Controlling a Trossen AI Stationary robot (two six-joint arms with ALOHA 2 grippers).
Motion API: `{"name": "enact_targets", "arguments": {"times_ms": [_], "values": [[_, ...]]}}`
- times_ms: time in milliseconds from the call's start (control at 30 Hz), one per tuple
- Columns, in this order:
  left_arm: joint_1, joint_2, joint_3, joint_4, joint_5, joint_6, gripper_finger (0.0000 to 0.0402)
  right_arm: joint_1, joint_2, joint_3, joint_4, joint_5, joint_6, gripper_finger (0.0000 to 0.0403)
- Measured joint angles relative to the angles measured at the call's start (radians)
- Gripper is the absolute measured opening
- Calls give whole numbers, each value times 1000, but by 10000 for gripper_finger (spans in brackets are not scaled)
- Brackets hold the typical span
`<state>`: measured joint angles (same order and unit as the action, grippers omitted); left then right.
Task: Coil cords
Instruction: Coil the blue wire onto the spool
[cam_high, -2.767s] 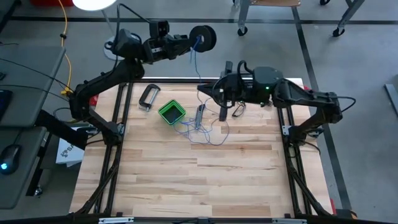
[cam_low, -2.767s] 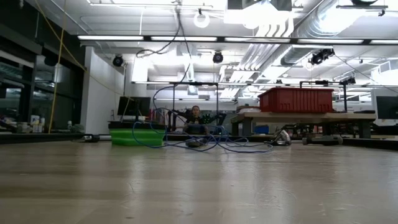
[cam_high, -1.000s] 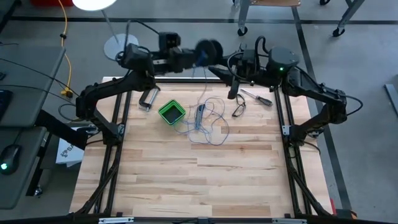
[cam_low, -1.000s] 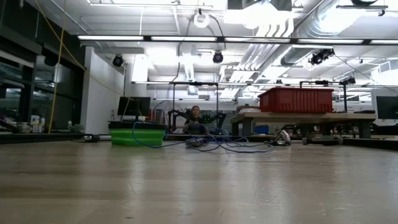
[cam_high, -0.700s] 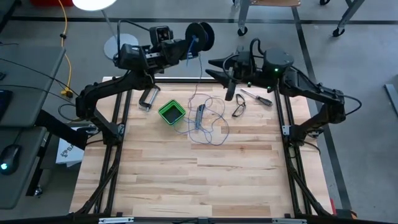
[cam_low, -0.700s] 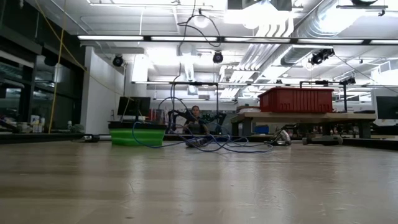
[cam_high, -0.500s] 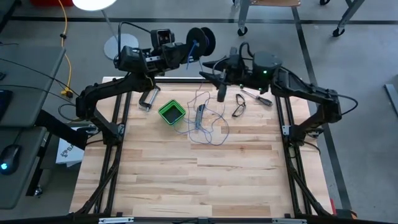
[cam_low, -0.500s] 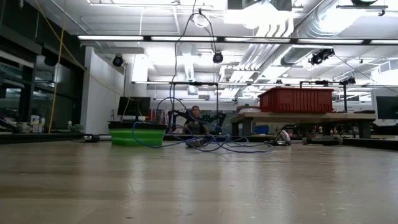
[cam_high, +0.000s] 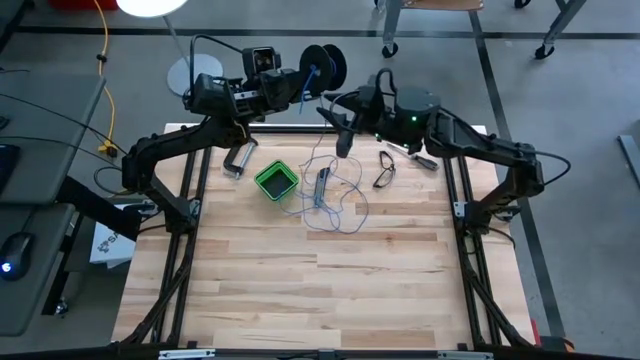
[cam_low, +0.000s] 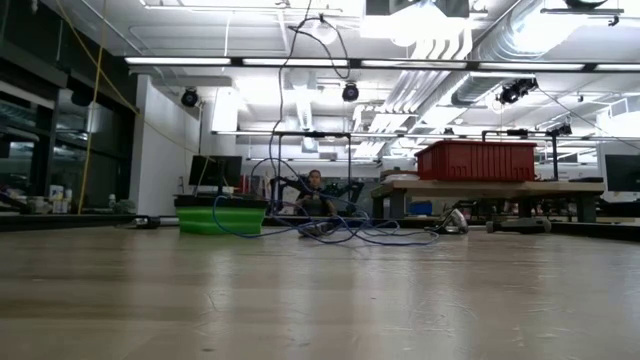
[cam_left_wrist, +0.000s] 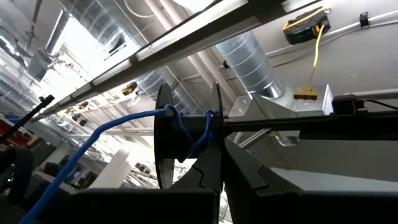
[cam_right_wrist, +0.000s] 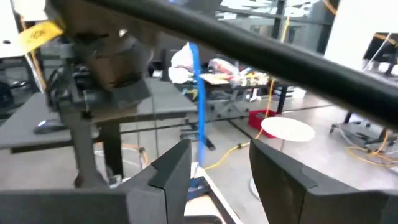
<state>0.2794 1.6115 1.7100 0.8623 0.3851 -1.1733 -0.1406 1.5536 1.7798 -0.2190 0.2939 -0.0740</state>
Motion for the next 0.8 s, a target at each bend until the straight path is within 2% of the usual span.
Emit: {"name": "enact_targets", "arguments": {"times_ms": [367,467,600,800], "values": [[8,0,0,-1,3,7,0,0,-1,0,14,-39,14,148],[8,0,0,0,9,7,0,-1,-1,0,14,-34,38,109],[8,0,0,-1,9,7,0,-1,-1,0,13,-34,76,21],[8,0,0,-1,-2,7,0,-1,-1,0,-2,-63,122,3]]}}
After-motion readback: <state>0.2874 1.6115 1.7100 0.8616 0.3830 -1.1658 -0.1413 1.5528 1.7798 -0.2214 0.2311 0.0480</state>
